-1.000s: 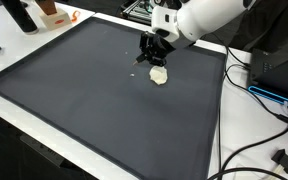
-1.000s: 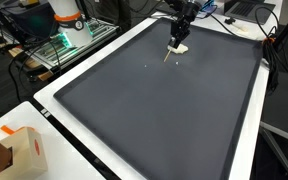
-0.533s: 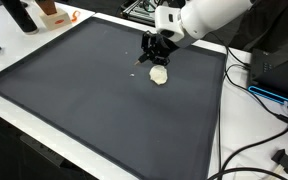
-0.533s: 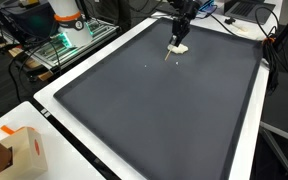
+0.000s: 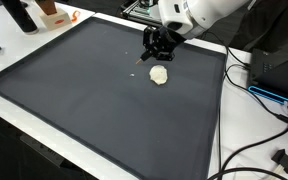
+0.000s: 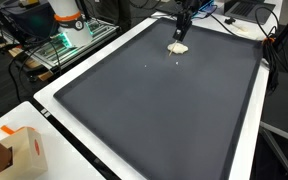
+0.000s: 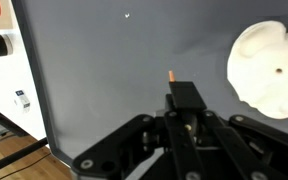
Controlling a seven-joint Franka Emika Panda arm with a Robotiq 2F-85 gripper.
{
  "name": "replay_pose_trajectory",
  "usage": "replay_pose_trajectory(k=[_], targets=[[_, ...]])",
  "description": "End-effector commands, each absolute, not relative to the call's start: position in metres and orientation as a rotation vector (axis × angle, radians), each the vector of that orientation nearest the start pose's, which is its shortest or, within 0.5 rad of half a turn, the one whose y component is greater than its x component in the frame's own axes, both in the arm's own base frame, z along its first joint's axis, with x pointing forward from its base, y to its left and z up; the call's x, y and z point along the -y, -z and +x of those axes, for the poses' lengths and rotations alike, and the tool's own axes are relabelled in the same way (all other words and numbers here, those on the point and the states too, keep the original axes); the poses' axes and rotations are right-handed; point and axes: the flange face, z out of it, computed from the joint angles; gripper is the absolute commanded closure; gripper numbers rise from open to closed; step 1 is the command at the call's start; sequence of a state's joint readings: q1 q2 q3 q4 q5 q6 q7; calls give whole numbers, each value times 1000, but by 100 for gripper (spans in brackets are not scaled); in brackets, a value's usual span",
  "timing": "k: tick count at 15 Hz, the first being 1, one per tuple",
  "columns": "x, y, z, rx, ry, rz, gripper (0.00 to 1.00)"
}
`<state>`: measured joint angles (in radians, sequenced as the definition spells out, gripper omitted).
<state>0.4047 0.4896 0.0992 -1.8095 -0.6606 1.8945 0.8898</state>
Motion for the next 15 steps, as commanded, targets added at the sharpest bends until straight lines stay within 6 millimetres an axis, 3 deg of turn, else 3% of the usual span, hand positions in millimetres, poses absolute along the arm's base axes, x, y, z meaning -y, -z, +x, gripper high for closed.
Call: replay_pose_trajectory(k=[1, 15], targets=[[-252, -273, 551, -46, -44, 2551, 97], [-249, -346, 544, -426, 7, 2870, 97]])
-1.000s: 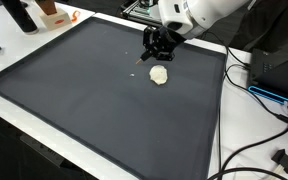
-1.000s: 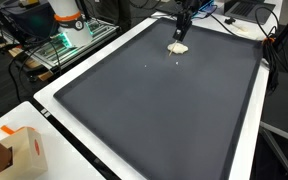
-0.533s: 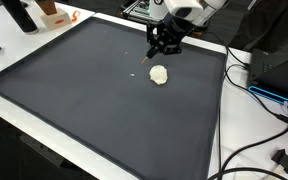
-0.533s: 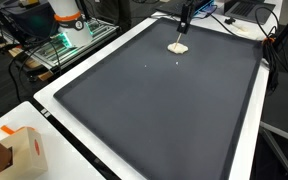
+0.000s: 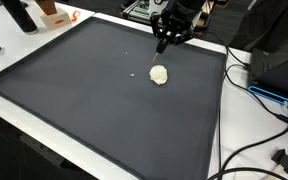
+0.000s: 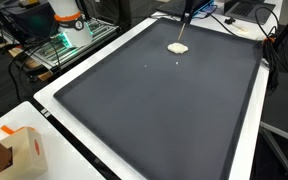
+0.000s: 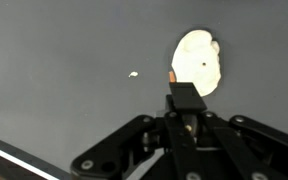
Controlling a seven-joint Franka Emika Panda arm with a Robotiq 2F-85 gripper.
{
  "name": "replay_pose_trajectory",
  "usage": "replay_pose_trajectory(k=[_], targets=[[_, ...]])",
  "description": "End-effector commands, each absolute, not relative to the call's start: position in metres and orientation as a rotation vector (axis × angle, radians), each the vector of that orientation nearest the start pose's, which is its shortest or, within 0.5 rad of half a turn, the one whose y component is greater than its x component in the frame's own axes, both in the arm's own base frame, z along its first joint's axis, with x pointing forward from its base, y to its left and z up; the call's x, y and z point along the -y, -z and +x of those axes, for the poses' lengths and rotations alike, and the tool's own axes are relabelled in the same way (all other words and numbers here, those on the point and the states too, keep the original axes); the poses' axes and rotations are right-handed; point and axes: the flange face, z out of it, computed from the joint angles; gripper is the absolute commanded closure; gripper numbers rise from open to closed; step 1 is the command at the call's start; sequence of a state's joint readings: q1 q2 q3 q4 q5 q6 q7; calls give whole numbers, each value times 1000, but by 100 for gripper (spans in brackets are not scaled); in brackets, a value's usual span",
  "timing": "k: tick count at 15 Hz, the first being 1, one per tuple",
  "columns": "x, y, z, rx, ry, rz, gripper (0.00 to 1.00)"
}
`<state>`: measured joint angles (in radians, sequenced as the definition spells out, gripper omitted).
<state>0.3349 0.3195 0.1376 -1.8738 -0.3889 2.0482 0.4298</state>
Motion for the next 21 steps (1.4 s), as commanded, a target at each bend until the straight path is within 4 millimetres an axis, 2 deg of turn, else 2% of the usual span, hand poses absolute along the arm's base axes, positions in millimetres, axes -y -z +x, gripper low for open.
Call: replay_pose_trajectory(k=[1, 7, 12, 13, 20, 21], targets=[[-248, -350, 542, 518, -13, -3315, 97], [-240, -371, 534, 604, -19, -3190, 97], [-234, -390, 527, 654, 43, -3135, 97], [-240, -386, 539, 633, 13, -3167, 87], [-238, -390, 533, 651, 34, -3161, 87], [-238, -390, 533, 651, 34, -3161, 97]])
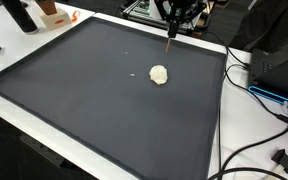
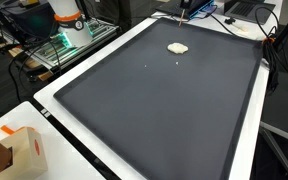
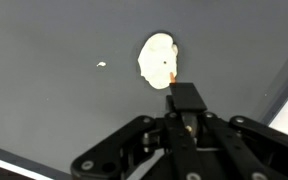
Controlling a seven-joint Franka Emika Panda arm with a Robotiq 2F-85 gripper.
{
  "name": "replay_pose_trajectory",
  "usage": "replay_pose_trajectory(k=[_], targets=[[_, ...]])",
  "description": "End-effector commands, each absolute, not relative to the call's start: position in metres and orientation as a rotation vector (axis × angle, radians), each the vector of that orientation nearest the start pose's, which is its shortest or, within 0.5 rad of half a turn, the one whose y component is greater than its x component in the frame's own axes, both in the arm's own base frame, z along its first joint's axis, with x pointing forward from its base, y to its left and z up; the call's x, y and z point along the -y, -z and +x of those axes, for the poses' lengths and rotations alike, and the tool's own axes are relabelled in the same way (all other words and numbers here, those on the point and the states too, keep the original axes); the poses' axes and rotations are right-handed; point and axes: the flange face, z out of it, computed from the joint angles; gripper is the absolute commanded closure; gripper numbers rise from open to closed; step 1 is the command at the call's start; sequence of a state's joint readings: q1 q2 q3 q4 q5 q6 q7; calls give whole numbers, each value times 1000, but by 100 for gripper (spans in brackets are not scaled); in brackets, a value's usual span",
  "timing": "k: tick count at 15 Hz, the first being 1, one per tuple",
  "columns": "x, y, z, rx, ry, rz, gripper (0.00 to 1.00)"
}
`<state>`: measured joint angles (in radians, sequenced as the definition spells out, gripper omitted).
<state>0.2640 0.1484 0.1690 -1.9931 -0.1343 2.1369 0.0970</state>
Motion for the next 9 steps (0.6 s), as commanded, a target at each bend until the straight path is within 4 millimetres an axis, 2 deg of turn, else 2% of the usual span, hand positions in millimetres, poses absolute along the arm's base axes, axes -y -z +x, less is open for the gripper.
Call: replay_pose_trajectory(k=[1, 9], targets=[[-235, -387, 535, 654, -12, -3132, 97], [-215, -356, 545, 726, -155, -3036, 97]])
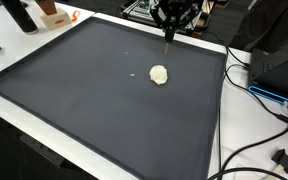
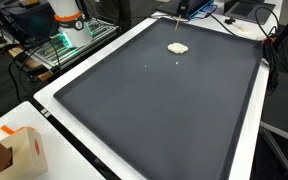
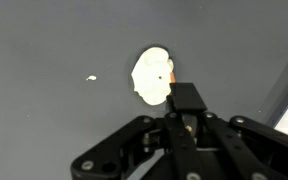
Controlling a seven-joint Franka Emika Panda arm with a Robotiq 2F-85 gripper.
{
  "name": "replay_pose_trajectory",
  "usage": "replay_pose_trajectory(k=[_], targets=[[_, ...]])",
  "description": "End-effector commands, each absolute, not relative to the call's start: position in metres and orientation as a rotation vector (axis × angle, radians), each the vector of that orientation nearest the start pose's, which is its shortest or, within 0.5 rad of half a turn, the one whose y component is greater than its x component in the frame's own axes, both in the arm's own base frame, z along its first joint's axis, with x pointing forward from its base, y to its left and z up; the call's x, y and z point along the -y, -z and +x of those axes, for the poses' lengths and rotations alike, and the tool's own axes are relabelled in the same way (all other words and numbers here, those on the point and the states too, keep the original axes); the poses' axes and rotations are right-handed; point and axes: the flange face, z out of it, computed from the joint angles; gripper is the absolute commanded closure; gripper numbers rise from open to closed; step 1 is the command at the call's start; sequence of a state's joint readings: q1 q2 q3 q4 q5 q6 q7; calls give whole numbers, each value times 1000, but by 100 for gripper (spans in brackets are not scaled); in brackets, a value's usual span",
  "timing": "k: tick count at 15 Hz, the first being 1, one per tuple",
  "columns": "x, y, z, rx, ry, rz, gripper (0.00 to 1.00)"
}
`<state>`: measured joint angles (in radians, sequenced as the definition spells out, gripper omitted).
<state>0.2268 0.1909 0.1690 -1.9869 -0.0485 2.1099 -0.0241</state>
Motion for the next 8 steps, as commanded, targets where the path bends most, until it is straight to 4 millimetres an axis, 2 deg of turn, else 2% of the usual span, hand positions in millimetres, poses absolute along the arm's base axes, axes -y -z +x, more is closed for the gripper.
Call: replay_pose_trajectory(k=[1, 8], targets=[[-213, -352, 546, 741, -154, -3031, 97], [-203, -333, 551, 831, -172, -2968, 97]])
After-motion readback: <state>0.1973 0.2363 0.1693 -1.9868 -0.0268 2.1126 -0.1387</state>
